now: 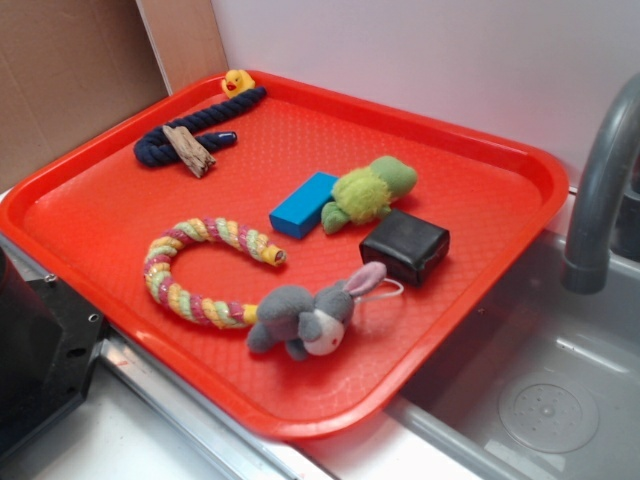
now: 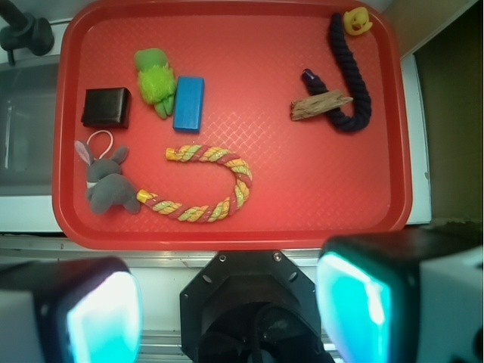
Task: Grab the blue block.
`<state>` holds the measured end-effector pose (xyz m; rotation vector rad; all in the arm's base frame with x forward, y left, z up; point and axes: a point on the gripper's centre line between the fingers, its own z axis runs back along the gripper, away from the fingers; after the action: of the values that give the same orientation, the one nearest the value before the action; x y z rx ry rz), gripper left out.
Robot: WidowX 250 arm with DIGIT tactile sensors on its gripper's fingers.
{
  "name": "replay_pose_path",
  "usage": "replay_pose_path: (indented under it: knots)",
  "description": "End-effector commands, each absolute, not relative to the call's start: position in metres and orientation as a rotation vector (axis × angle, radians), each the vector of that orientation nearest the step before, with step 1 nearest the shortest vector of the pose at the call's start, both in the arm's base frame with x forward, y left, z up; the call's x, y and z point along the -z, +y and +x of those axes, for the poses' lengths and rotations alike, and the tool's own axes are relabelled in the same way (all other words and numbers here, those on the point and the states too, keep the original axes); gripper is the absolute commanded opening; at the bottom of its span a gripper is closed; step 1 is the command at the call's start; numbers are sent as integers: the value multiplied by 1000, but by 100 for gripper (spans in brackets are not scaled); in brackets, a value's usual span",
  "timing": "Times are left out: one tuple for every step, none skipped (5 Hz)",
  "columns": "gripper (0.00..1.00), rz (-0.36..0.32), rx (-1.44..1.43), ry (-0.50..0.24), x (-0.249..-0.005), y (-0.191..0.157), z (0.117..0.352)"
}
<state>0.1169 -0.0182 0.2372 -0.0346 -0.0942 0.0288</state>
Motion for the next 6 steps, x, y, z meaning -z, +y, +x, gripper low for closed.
replay_pose_path:
  knots:
    - [100, -35, -29, -94, -237, -18, 117]
    - [100, -66, 121, -174, -192, -44, 144]
    - [100, -84, 69, -221, -154, -61, 162]
    - [100, -153, 50, -226, -117, -62, 184]
    - [100, -204, 20, -180, -85, -55, 218]
    - [100, -144, 35, -99, -51, -57, 224]
